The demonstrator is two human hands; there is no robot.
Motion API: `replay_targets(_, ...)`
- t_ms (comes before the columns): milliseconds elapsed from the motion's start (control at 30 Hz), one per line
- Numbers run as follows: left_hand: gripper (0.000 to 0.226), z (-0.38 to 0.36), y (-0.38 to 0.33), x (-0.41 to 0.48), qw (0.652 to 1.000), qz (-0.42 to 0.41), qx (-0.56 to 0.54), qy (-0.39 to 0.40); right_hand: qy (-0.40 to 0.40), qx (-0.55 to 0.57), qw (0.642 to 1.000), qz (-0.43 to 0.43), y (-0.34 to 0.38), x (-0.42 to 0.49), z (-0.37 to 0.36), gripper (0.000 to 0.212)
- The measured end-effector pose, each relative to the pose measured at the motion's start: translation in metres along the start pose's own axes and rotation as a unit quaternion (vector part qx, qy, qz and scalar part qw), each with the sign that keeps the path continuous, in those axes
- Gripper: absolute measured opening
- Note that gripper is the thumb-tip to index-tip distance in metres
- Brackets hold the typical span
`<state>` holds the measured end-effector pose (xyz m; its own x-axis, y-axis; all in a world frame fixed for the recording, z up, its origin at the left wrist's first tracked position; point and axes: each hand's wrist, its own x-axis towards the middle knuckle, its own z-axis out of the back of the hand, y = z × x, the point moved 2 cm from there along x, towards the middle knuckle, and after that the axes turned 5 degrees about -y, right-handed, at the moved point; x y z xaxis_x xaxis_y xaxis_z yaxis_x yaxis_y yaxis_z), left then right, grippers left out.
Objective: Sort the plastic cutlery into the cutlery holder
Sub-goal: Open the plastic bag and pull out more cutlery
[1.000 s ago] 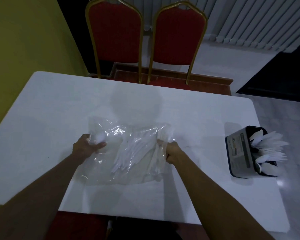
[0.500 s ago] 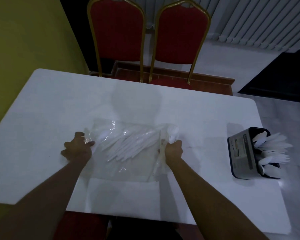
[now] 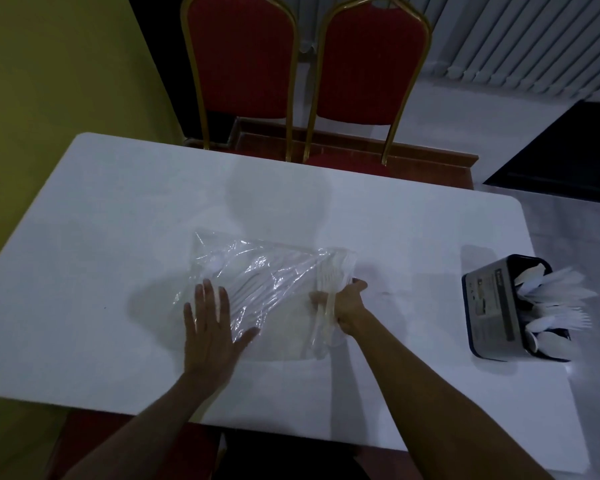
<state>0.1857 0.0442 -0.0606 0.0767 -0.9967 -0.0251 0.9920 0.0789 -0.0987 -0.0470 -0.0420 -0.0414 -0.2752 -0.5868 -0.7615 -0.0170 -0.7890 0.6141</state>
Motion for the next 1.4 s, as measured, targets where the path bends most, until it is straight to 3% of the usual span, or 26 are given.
replay_targets(167, 0.1, -0.026, 0.015, 0.002, 0.994, -0.031, 0.024, 0.102, -0.012, 0.082, 0.996, -0.02, 0.003, -0.001, -0.001, 0.033)
replay_targets(233, 0.099, -0.027, 0.022, 0.005, 0.991, -0.028, 0.033, 0.126, -0.042, 0.089, 0.995, -0.005, 0.004, -0.002, -0.001, 0.022)
replay_targets(333, 0.101, -0.026, 0.028, 0.009, 0.988, -0.025, 0.018, 0.153, -0.087, 0.016, 0.996, 0.028, 0.003, 0.001, -0.004, 0.044)
replay_targets(433, 0.117, -0.025, 0.028, 0.014, 0.986, -0.021, 0.002, 0.164, -0.11, -0.043, 0.992, 0.038, -0.006, 0.029, 0.001, 0.061)
replay_targets(600, 0.124, -0.024, 0.029, 0.019, 0.986, -0.02, 0.0, 0.166, -0.025, -0.017, 0.999, 0.012, 0.023, 0.008, 0.021, 0.064)
replay_targets(667, 0.124, -0.025, 0.028, 0.02, 0.985, -0.019, 0.007, 0.172, -0.043, -0.071, 0.996, 0.026, 0.02, 0.008, 0.028, 0.062)
replay_targets(733, 0.123, -0.02, 0.028, 0.02, 0.982, -0.013, 0.016, 0.187, -0.107, -0.19, 0.973, 0.081, 0.017, 0.007, 0.039, 0.061)
replay_targets(800, 0.12, -0.014, 0.027, 0.019, 0.98, -0.014, 0.03, 0.196, -0.122, -0.256, 0.951, 0.124, 0.018, 0.004, 0.055, 0.056)
replay_targets(933, 0.119, -0.017, 0.029, 0.019, 0.981, -0.045, 0.05, 0.183, -0.035, -0.255, 0.958, 0.127, 0.011, 0.008, 0.086, 0.053)
replay_targets(1200, 0.107, -0.019, 0.029, 0.019, 0.984, -0.055, 0.056, 0.162, -0.178, -0.197, 0.956, 0.124, -0.036, 0.007, 0.105, 0.06)
replay_targets(1400, 0.085, -0.009, 0.027, 0.032, 0.998, -0.055, -0.012, 0.029, -0.184, -0.217, 0.949, 0.133, -0.02, 0.012, 0.091, 0.084)
